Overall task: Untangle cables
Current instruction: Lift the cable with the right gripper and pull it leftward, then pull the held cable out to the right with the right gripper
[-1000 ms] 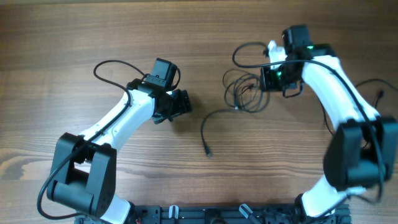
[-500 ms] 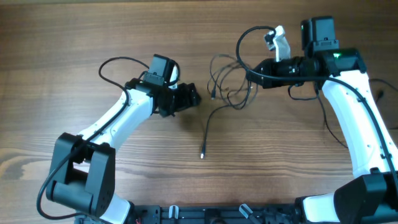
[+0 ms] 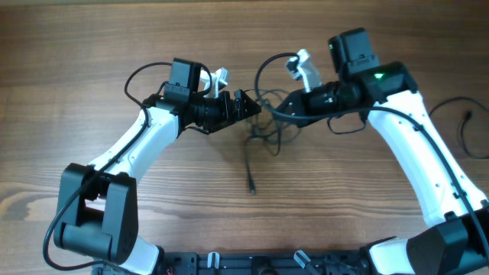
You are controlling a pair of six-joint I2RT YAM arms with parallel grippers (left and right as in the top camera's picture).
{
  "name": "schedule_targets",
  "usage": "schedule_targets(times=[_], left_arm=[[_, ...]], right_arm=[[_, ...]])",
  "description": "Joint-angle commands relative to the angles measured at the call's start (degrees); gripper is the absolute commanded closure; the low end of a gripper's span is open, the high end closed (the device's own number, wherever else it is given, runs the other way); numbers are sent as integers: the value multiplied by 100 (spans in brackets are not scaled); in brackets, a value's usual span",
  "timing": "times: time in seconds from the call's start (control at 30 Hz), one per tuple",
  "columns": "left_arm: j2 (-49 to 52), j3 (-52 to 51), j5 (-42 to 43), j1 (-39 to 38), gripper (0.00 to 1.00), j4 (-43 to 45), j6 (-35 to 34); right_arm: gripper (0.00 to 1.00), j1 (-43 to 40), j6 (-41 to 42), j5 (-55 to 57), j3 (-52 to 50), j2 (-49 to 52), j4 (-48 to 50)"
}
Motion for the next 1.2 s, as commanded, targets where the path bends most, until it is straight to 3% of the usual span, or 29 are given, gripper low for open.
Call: schedule_targets(times=[0.0,0.1,0.3,0.4,0.53,0.7,1.0,1.17], left_arm=[[31,46,39,-22,8,-2,133],[31,46,-570,-22,12,-149,131],[31,46,-2363,-13,53,-844,131],[31,46,-3265,4,65,-1342,131],[31,46,-3954,160,70,-1884,129],[31,46,-3989,546,73,-2076,129],[31,46,-3985,1239,82,-2310,129],[31,46,-3799,1451,92,-2352,131]], right_arm=[[96,168,-120,-876,81,-136,138],[96,173,-127,-1263,81,-210,262],[96,74,-142,-1353,81,-610,686],[96,-107,216,-822,81,-876,946],[96,-507,570,-166,81,-1285,1246],[96,-1021,887,166,81,-1620,1335],[96,-1517,1738,3303,79,-1679,614],[96,-1517,1696,3834,76,-1556,262]])
